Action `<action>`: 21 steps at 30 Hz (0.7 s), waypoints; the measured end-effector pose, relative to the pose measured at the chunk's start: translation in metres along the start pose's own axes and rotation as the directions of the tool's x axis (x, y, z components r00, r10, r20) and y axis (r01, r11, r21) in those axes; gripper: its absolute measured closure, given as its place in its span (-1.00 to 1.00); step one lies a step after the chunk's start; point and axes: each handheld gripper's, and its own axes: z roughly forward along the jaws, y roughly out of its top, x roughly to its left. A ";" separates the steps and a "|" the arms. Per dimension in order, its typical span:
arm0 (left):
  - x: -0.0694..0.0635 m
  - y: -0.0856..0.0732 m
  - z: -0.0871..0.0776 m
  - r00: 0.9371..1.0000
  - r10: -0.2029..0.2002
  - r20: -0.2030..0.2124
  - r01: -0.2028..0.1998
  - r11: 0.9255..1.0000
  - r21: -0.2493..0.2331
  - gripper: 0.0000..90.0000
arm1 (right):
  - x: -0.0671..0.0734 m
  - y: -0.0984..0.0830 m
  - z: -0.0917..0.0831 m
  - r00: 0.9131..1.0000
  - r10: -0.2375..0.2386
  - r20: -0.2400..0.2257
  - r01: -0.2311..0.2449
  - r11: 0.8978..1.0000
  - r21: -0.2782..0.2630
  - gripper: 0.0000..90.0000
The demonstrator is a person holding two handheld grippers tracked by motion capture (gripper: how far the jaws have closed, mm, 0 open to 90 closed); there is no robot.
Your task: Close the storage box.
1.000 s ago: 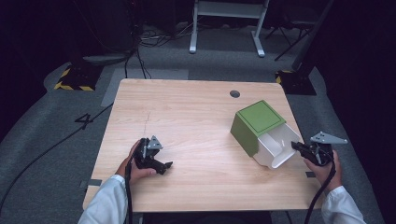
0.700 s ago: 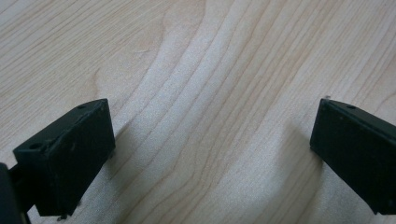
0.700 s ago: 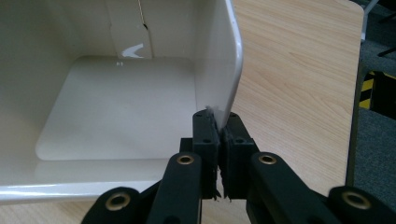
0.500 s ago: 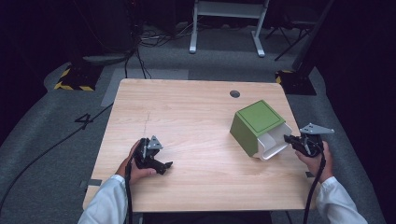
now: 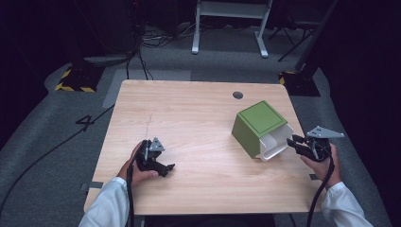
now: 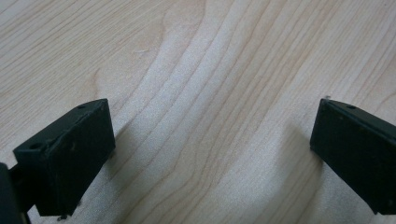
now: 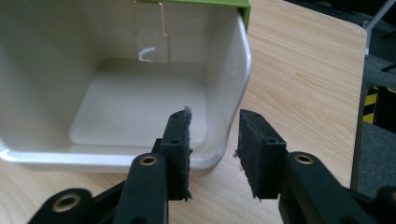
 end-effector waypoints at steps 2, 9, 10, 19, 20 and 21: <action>0.000 0.000 0.000 1.000 0.000 0.000 0.000 1.000 0.000 -1.00 | 0.002 -0.002 -0.005 1.000 0.003 -0.017 -0.003 1.000 -0.015 0.39; 0.000 0.000 0.000 1.000 0.000 0.000 0.000 1.000 0.000 -1.00 | 0.019 -0.012 -0.014 0.994 -0.028 -0.103 0.026 0.999 -0.024 0.31; 0.000 0.000 0.000 1.000 0.000 0.000 0.000 1.000 0.000 -1.00 | 0.021 -0.013 -0.014 0.993 -0.031 -0.112 0.029 0.999 -0.023 0.31; 0.000 0.000 0.000 1.000 0.000 0.000 0.000 1.000 0.000 -1.00 | 0.038 -0.021 0.001 0.984 -0.058 -0.169 0.063 0.998 0.023 0.31; 0.000 0.000 0.000 1.000 0.003 0.001 -0.003 1.000 -0.001 -1.00 | 0.038 -0.021 0.002 0.984 -0.056 -0.171 0.060 0.998 0.019 0.31; 0.000 0.000 0.000 1.000 0.000 0.000 0.000 1.000 0.000 -1.00 | 0.038 -0.021 0.002 0.984 -0.053 -0.170 0.057 0.998 0.016 0.31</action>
